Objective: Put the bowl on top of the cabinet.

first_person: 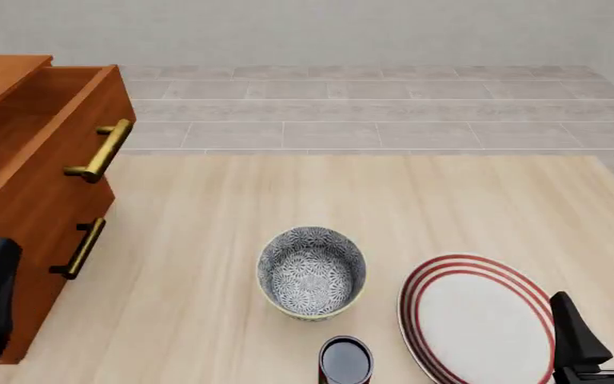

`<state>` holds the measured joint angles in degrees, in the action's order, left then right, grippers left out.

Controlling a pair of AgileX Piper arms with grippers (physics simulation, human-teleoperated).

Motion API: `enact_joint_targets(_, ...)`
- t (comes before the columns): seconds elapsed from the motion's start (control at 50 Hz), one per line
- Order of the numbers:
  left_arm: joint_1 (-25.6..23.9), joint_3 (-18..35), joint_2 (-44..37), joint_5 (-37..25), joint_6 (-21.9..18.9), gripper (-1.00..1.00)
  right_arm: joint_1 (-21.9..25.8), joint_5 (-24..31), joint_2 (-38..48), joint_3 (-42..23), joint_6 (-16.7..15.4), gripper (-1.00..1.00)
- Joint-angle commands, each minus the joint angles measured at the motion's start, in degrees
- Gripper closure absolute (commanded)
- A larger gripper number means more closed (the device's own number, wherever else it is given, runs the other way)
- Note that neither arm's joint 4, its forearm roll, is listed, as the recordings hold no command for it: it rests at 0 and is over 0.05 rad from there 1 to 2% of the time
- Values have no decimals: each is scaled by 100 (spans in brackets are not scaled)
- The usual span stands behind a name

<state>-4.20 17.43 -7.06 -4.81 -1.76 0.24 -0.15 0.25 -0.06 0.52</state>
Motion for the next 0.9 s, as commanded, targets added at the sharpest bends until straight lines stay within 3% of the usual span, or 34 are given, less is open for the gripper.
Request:
enact_joint_targets(0.02, -266, 1220, -1021, -161, 32, -100, 1, 4, -2, 3, 19, -100)
enact_joint_targets(0.2, -858, 1978, -2174, 278, -140, -100, -12, -4, -13, -5, -2, -100)
enact_joint_targets(0.24, -1108, 2144, -2317, 395, -394, -100, -21, -8, -16, -6, -3, -100)
enact_joint_targets(0.28, -1258, 2411, -2457, 355, -321, -100, -14, -11, -18, -9, -25, -100)
enact_joint_targets(0.42, -1794, 2892, -3009, 403, -787, -100, 26, 33, -12, -34, -65, -100)
enact_joint_targets(0.48, -1967, 3132, -3315, 361, -647, -100, 28, 24, -8, -27, -73, -100)
enact_joint_targets(0.66, -2587, 3534, -4212, 648, -1043, -100, 20, -16, -12, 0, -108, -100)
enact_joint_targets(0.8, -3133, 3847, -5035, 949, -764, -100, 11, -33, -16, 0, -102, -100)
enact_joint_targets(0.9, -3380, 4022, -5506, 999, -971, -100, 7, -46, -18, -1, -110, -100)
